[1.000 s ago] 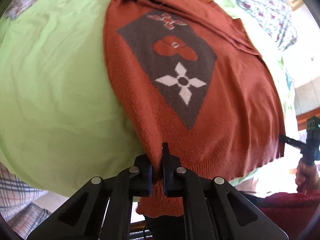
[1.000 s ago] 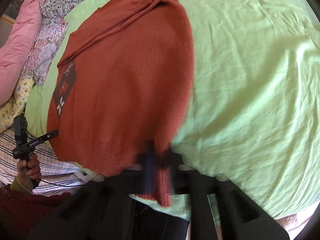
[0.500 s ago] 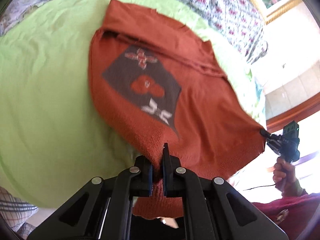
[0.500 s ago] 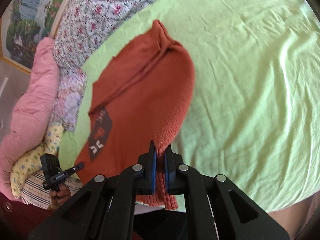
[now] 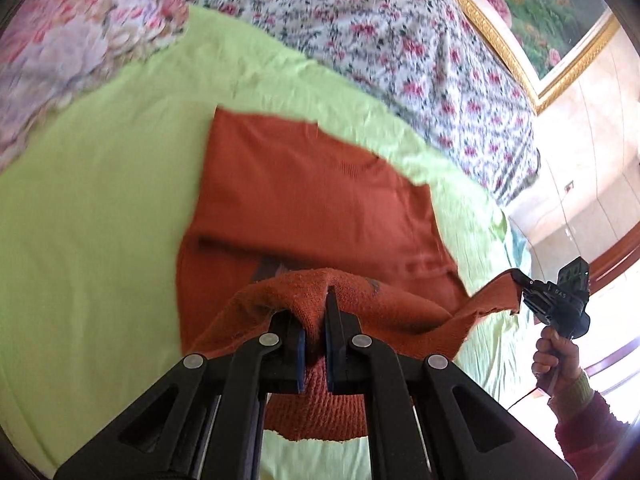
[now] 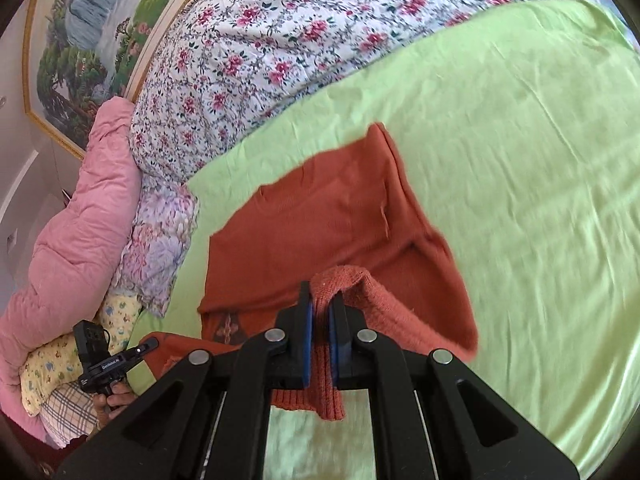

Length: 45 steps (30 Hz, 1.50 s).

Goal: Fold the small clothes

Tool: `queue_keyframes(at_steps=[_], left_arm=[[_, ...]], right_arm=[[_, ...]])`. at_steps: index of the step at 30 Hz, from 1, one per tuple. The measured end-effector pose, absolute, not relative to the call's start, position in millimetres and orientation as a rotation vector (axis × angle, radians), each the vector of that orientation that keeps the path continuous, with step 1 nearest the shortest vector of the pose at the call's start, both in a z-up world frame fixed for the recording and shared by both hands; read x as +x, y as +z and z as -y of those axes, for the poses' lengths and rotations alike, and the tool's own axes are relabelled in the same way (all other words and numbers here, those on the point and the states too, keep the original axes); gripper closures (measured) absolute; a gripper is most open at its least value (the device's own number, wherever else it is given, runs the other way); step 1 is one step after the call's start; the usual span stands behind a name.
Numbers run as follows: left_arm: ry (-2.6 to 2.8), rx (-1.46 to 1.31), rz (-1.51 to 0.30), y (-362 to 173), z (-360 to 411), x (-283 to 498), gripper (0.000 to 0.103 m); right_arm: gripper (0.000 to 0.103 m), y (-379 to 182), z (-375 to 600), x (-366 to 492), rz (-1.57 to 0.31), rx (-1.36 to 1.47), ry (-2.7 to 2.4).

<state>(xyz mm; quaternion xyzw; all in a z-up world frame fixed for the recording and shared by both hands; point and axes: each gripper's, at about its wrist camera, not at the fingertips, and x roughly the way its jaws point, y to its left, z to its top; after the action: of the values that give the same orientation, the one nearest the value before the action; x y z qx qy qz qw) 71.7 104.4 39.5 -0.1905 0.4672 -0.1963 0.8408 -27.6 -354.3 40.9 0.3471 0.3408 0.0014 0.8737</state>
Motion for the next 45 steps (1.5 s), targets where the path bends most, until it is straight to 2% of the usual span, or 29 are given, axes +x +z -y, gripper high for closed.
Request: queue_keyframes(at_steps=[7,17,24,27,29,32,35,36,38,42,45], left_arm=[[-0.359,-0.378,-1.010,20.0,-90.0,155.0,0.099],[-0.268,-0.373,-1.095,-29.8,-83.8,242.6,0.098],[-0.251,-0.362,-1.143,-44.5,-81.8,247.0,0.094],[-0.255,-0.343,-1.130,-32.4,-83.1,234.9,0.085],[-0.270,-0.334,-1.123,-21.3,-83.2,222.7,0.082],[-0.331,-0.325,-1.116,-3.4,-76.1,197.7,0.082],[-0.471,-0.319,-1.148,-1.2,-42.2,176.9,0.075],[-0.510,-0.284,-1.177,-7.6,-24.6,174.8,0.070],[-0.522,-0.183,-1.209,-22.9,2.8,176.3,0.069],[-0.479,-0.113,-1.269,-56.0,20.0,210.6,0.074],[-0.433,-0.113,-1.240,-52.6,6.7,244.7,0.075]], right_arm=[[0.096,35.4,395.8,51.7,-0.698,0.702,-0.020],[0.096,-21.3,432.4,145.8,-0.824,0.698,-0.053],[0.089,-44.7,437.5,162.0,-0.900,0.707,-0.060],[0.078,-36.1,436.4,157.2,-0.889,0.695,-0.072],[0.065,-20.4,434.8,146.1,-0.844,0.667,-0.088],[0.064,0.9,430.7,128.0,-0.778,0.651,-0.088],[0.064,14.1,403.8,113.8,-0.765,0.599,0.021],[0.064,11.9,393.0,114.4,-0.790,0.575,0.068],[0.064,0.3,364.9,122.7,-0.878,0.513,0.163],[0.064,-41.4,316.6,156.4,-1.093,0.344,0.296],[0.064,-52.2,327.0,182.1,-1.101,0.283,0.244]])
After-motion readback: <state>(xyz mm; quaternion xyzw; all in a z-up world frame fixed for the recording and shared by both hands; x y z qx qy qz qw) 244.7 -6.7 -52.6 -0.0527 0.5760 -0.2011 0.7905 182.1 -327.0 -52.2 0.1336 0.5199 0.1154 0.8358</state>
